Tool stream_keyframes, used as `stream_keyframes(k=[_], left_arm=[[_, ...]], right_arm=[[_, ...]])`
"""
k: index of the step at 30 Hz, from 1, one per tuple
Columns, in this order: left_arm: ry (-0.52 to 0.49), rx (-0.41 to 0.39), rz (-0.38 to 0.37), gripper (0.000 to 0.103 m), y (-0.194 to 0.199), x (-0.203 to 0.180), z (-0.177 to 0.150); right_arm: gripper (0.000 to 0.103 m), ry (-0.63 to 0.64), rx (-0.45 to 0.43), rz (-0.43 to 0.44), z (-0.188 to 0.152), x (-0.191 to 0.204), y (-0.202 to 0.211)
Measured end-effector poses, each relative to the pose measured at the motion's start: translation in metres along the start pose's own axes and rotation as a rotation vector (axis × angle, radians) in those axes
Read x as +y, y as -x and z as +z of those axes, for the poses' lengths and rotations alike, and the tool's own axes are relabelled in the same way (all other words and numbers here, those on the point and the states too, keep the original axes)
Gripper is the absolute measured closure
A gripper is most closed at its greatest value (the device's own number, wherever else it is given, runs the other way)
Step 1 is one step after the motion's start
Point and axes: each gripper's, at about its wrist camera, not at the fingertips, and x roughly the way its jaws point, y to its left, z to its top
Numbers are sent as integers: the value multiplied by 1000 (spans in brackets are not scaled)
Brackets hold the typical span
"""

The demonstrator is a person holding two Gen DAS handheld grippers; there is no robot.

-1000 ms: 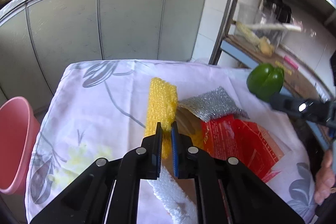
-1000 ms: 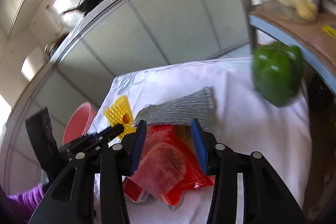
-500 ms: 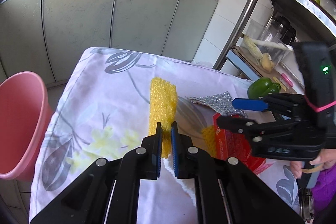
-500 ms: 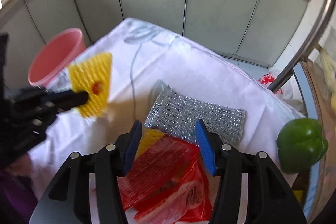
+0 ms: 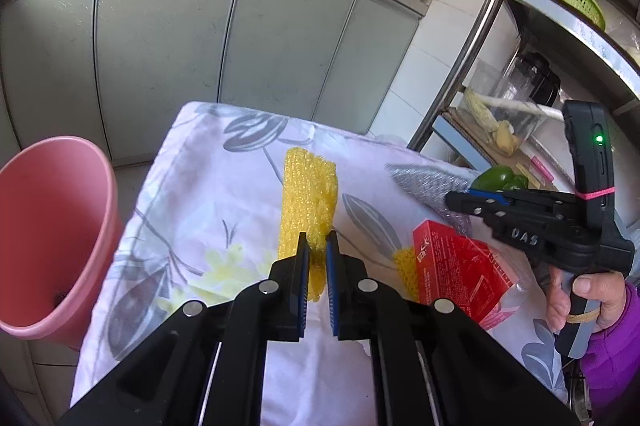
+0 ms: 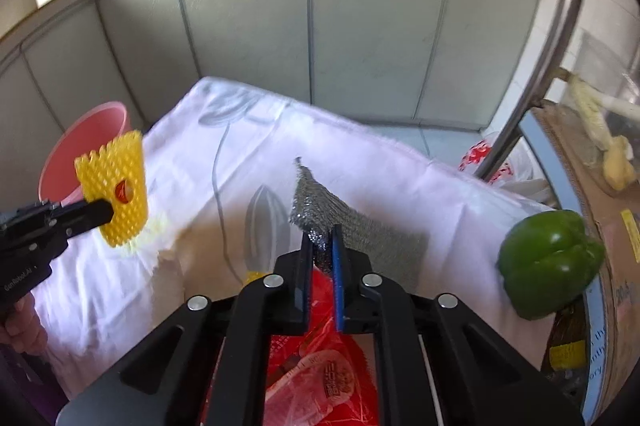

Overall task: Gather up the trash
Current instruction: 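Grasp the yellow foam net with the left tool while the right tool grasps the silver mesh scrubber, then carry the yellow foam net and silver scrubber over the pink bucket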

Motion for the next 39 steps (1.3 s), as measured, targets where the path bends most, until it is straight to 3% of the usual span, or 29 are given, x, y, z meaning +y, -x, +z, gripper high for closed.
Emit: stream_keyframes(k=[9, 19, 27, 39], left_arm=[[28, -84, -2, 96, 36, 15, 7], [88, -187, 54, 96, 86, 56, 14], [154, -230, 144, 96, 115, 109, 5], [244, -215, 260, 96, 120, 184, -9]], right_arm=[[95, -114, -183, 54, 17, -2, 60], [95, -172, -301, 198, 40, 39, 84], [95, -139, -304, 306, 66, 103, 69], [95, -59, -255, 421, 85, 211, 27]])
